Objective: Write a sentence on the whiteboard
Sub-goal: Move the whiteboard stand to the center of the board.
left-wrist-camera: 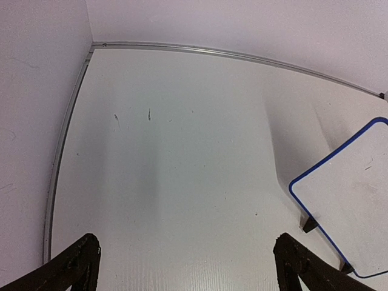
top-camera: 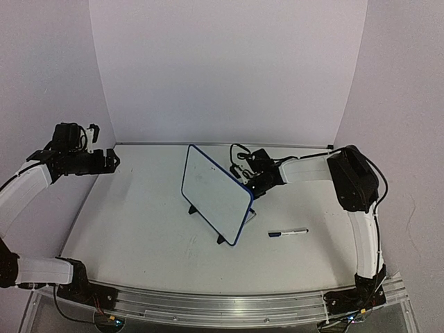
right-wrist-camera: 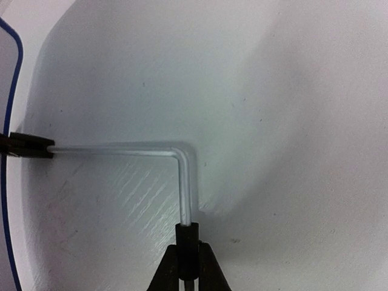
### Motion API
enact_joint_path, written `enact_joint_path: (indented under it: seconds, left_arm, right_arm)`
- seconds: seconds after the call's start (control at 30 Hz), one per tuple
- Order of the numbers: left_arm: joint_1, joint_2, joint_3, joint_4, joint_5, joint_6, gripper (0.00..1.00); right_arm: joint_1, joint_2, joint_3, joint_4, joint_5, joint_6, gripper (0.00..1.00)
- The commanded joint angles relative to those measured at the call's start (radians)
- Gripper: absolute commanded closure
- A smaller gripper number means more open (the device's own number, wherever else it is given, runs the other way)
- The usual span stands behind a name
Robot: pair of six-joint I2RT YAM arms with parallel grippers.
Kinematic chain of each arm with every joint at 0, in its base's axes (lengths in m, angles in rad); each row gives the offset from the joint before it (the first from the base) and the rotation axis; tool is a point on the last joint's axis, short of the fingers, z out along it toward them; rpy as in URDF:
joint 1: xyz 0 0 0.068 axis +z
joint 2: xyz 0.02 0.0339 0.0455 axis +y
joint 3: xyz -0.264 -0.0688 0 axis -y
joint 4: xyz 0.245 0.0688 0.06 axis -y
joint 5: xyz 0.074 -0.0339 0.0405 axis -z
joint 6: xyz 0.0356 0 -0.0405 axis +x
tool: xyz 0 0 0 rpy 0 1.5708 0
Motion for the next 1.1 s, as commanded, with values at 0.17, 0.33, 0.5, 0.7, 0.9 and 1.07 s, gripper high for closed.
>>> enact_joint_path:
  seconds: [0.17,0.33,0.5,0.7,0.9,1.07]
  left_arm:
    - [-0.030,-0.026,-0.024,0.076,0.135,-0.119,0.01]
    - [-0.128,-0.083,-0.128,0.174,0.074,-0.230,0.01]
    - [-0.285,0.002,-0.262,0.395,0.072,-0.230,0.01]
    - [-0.414,0.202,-0.350,0.736,0.179,-0.174,0.01]
    - [-0.512,0.449,-0.276,0.878,0.225,-0.113,0.03]
    - [-0.526,0.601,-0.225,0.969,0.265,-0.105,0.14]
  right_arm:
    - [-0.019,-0.086,0.015,0.007,0.040,0.020,0.40]
    - [-0.044,-0.223,-0.071,0.011,0.052,0.069,0.32]
    - [-0.066,-0.389,-0.221,0.043,0.039,0.131,0.26]
    - [-0.073,-0.642,-0.410,0.069,0.086,0.194,0.31]
    - [-0.073,-0.895,-0.572,0.082,0.082,0.246,0.33]
    - [-0.073,-1.025,-0.644,0.082,0.114,0.272,0.32]
